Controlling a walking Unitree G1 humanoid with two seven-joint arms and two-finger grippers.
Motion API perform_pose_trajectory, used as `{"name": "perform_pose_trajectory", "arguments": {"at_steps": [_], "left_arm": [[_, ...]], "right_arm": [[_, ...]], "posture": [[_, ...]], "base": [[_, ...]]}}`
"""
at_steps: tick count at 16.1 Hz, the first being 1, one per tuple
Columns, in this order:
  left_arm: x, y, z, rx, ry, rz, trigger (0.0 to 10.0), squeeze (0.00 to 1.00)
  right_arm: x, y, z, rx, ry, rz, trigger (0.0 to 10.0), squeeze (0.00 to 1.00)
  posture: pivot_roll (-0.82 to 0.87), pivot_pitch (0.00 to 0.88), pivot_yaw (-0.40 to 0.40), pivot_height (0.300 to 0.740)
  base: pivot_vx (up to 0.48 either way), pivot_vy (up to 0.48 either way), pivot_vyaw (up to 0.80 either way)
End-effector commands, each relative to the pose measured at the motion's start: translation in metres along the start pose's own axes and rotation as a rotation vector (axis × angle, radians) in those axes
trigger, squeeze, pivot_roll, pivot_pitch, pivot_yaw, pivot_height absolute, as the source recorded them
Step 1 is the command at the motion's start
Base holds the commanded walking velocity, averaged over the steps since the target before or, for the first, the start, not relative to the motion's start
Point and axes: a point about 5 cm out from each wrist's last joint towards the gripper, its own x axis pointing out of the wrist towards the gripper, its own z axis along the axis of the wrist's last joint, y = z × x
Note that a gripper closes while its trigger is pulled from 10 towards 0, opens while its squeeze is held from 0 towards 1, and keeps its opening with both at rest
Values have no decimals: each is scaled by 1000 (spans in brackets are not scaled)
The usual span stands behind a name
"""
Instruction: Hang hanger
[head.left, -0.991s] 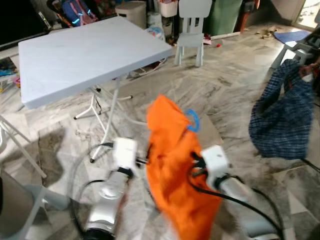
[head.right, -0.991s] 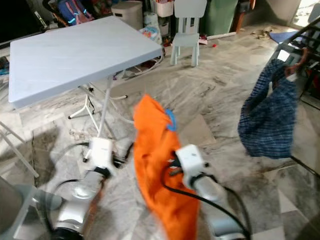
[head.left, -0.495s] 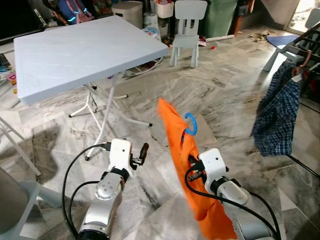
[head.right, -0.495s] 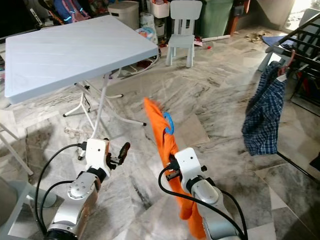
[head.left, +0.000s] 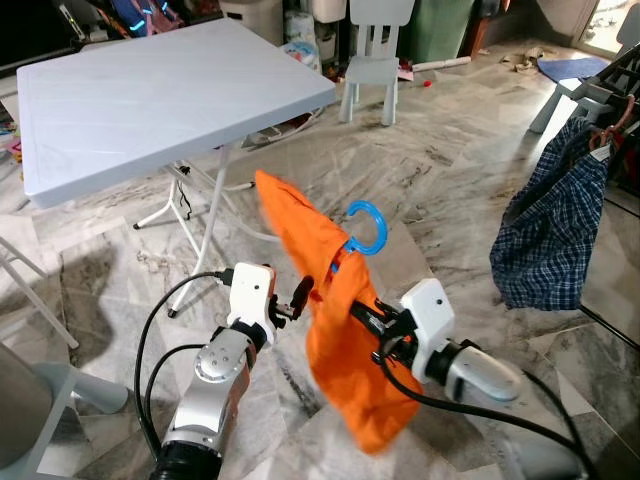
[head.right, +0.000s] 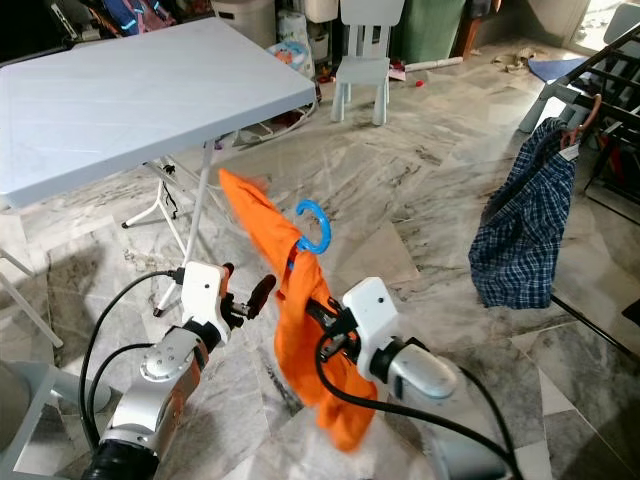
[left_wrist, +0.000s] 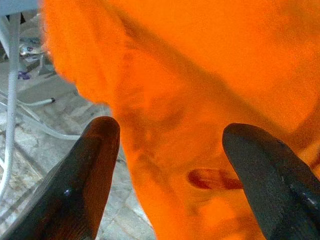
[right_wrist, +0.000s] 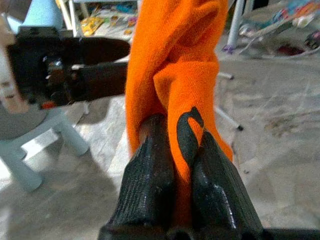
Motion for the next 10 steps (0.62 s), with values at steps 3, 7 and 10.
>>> {"name": "perform_pose_trajectory", "arguments": {"at_steps": [3,7,10], "left_arm": [[4,-2,5,-42,-24,-40,10000,0],[1,-15,11,-112,-39,-121,10000,0],[-2,-22,11,-90,-43,-179,10000,0]], "right_arm": [[-3,14,18,-36,-35,108,10000,0],[4,-3,21,-76,-42,-46,10000,0],[12,-9,23,-95,-41,-81,10000,0]], "posture": [[-145,106,48,740],[-155,109,50,740],[-145,103,48,740]], "base": [[0,0,0],[0,0,0],[0,0,0]]}}
